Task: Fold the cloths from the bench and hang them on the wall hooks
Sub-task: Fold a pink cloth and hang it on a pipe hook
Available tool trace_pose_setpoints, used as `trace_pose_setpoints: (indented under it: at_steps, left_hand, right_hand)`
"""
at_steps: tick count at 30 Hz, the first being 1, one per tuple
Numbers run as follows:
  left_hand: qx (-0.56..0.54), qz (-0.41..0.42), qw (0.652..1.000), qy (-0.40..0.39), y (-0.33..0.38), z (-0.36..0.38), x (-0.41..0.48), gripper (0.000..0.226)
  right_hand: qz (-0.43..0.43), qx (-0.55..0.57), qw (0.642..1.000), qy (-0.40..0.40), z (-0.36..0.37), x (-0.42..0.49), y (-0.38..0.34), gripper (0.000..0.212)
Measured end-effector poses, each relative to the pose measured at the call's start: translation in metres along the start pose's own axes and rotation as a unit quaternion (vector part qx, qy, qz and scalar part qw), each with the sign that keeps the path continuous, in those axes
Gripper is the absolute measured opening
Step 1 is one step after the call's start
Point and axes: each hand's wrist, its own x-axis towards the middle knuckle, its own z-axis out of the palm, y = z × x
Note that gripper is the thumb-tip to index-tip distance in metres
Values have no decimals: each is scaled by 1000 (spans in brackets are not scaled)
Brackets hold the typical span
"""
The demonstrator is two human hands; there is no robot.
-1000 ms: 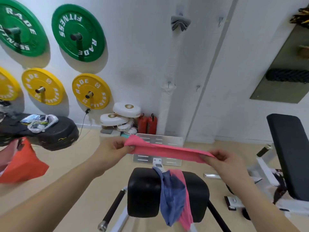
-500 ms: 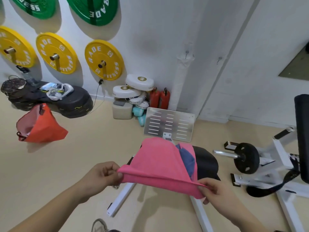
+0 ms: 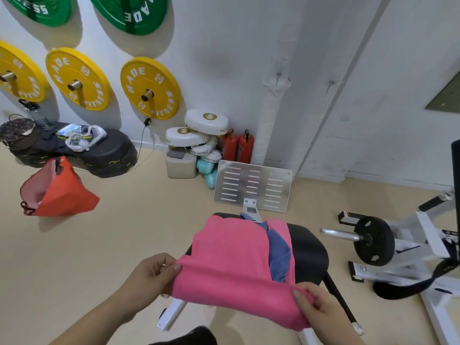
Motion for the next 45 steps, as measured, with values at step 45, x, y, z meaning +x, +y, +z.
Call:
trace_pose_setpoints:
  at_steps: [45]
  left_hand:
    - [47,-303,952,-5,-16,23,360,32]
  right_hand:
    - [197,-216,918,-268,56,420,0,15]
